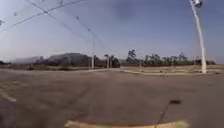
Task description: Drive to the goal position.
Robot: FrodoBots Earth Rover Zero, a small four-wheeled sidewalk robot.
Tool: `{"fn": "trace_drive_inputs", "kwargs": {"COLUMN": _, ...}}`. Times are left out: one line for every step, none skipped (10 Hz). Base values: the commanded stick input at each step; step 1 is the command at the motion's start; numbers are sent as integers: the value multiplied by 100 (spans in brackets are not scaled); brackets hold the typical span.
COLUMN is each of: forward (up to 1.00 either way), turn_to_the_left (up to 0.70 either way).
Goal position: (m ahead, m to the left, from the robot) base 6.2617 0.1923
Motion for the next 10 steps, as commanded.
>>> {"fn": "trace_drive_inputs", "kwargs": {"forward": 100, "turn_to_the_left": 0}}
{"fn": "trace_drive_inputs", "kwargs": {"forward": 100, "turn_to_the_left": 0}}
{"fn": "trace_drive_inputs", "kwargs": {"forward": 100, "turn_to_the_left": 0}}
{"fn": "trace_drive_inputs", "kwargs": {"forward": 100, "turn_to_the_left": 8}}
{"fn": "trace_drive_inputs", "kwargs": {"forward": 100, "turn_to_the_left": 25}}
{"fn": "trace_drive_inputs", "kwargs": {"forward": 100, "turn_to_the_left": 12}}
{"fn": "trace_drive_inputs", "kwargs": {"forward": 100, "turn_to_the_left": 0}}
{"fn": "trace_drive_inputs", "kwargs": {"forward": 100, "turn_to_the_left": 0}}
{"fn": "trace_drive_inputs", "kwargs": {"forward": 100, "turn_to_the_left": 0}}
{"fn": "trace_drive_inputs", "kwargs": {"forward": 100, "turn_to_the_left": 0}}
